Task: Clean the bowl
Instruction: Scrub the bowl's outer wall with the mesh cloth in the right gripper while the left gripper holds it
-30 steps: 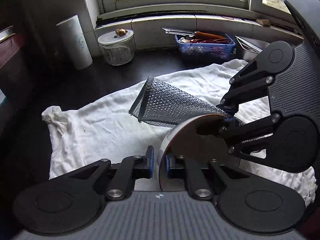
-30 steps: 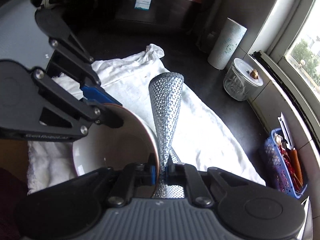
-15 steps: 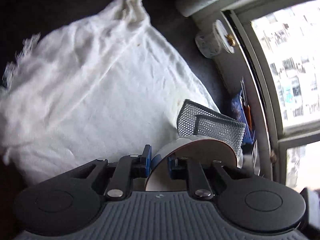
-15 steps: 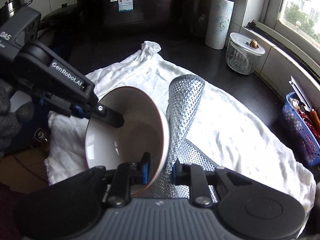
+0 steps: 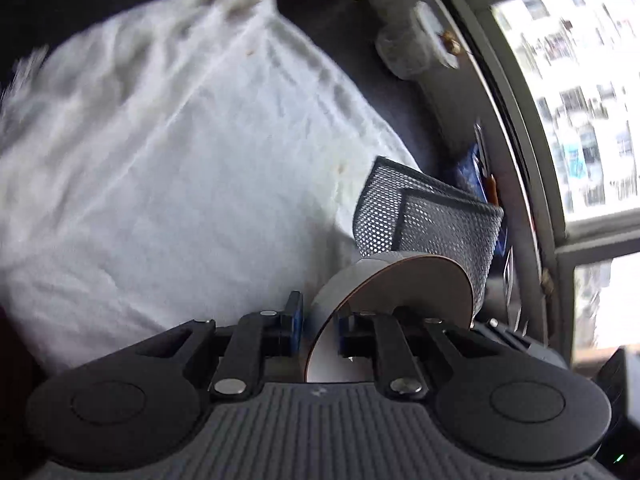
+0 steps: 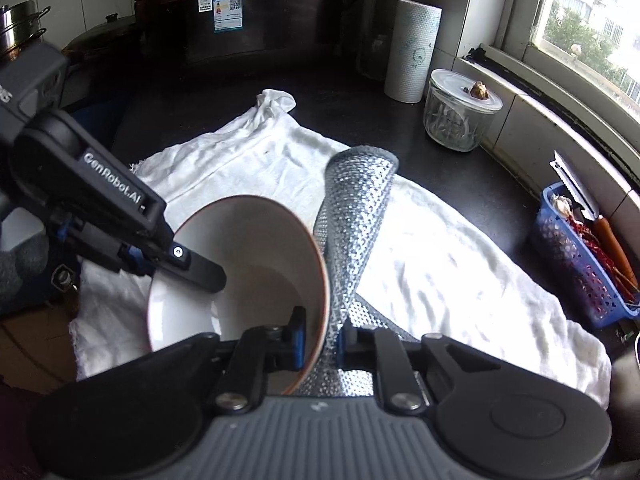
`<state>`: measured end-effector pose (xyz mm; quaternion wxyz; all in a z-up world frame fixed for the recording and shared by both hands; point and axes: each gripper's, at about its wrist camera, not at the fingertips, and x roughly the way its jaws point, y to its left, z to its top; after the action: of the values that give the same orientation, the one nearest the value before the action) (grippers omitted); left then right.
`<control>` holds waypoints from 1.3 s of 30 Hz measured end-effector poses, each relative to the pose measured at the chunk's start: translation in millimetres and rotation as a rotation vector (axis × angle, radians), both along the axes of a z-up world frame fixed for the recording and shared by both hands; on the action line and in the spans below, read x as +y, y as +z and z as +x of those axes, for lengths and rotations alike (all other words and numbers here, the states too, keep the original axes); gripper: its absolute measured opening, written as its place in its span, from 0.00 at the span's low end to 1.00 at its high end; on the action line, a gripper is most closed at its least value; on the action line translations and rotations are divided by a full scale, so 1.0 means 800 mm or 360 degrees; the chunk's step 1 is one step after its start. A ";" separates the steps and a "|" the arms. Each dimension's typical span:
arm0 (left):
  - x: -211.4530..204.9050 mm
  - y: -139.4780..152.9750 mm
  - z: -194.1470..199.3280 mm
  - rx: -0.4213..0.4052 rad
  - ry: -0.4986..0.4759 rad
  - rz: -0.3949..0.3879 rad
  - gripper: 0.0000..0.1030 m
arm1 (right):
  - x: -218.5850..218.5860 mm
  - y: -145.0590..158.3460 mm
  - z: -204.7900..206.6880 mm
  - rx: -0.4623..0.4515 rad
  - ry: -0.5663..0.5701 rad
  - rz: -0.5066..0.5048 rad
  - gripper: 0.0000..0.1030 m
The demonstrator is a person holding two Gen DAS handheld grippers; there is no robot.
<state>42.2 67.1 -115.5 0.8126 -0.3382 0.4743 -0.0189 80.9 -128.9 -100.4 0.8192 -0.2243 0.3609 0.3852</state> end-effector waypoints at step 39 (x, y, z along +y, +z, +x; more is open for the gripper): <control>0.035 -0.050 -0.032 0.0170 0.0383 -0.0547 0.13 | 0.006 0.000 -0.008 0.0066 -0.0029 -0.0028 0.19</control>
<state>16.4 95.3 -155.9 0.7130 -0.5265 0.4628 0.0155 74.2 -123.8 -100.8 0.8130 -0.2202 0.3831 0.3792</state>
